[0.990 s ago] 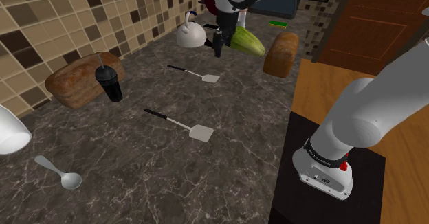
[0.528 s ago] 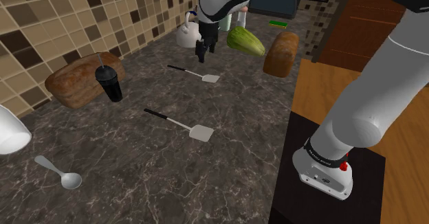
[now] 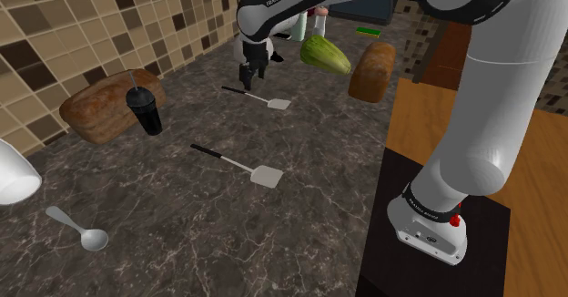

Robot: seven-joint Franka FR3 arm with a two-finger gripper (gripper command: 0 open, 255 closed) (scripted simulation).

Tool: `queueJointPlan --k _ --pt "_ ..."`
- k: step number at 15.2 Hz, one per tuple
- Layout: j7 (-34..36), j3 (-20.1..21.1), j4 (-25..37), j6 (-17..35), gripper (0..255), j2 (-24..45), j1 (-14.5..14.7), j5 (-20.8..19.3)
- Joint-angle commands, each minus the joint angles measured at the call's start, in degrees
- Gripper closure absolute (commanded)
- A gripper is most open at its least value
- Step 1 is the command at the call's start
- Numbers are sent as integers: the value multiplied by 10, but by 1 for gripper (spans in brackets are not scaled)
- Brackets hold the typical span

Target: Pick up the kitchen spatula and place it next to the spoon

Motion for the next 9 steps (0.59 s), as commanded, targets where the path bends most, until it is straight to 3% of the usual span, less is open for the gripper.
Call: queueJointPlan --k 1,9 --pt "-1 1 15 8 0 23 0 2" --pt "-1 1 1 48 0 50 0 1"
